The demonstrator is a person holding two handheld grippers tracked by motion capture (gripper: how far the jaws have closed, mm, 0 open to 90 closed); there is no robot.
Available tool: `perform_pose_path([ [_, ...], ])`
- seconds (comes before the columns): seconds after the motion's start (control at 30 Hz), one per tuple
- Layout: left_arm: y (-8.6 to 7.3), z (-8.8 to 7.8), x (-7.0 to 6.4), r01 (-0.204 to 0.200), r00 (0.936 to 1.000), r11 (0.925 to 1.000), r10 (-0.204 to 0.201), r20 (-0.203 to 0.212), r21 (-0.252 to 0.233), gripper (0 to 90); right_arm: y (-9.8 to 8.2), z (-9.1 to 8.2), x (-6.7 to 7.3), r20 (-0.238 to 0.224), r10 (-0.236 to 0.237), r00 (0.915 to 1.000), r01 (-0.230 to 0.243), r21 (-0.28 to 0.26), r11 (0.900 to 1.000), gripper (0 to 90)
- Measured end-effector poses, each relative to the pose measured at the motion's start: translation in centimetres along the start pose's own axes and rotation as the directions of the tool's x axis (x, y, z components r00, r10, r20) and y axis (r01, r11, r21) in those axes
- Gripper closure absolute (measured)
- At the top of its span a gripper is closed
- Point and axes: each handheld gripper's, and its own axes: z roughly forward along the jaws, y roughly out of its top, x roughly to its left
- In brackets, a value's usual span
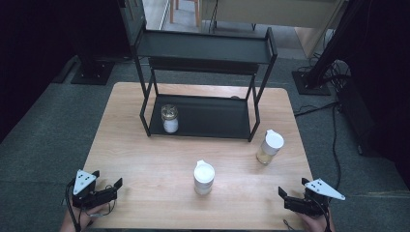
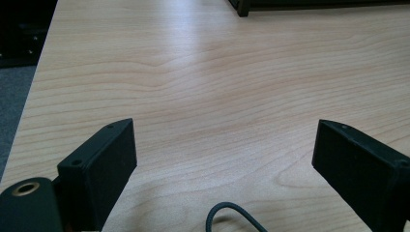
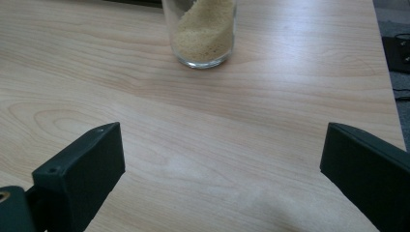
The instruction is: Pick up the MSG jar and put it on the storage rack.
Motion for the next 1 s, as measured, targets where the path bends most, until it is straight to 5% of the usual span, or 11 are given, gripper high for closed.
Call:
perform_pose_path([
  [0.23,0.0,0.2,0.2,0.016,0.9991,0.9997,-0.017,0.04,0.015,8.8,0.8,0.3,1.5,-0.028,-0.034,0.999,0.035,0.017,0.999,1.7],
  [0.43,-0.1,0.3,-0.1,-0.01,0.9992,0.9996,0.009,0.039,0.026,8.8,1.0,0.2,2.4,-0.05,-0.048,0.9976,0.049,0.017,0.999,1.7],
  [1.0,-0.1,0.4,0.0,0.004,0.9985,0.9994,-0.006,0.054,0.035,8.8,2.7,0.2,6.2,-0.119,-0.136,0.9836,0.135,-0.017,0.991,1.9],
])
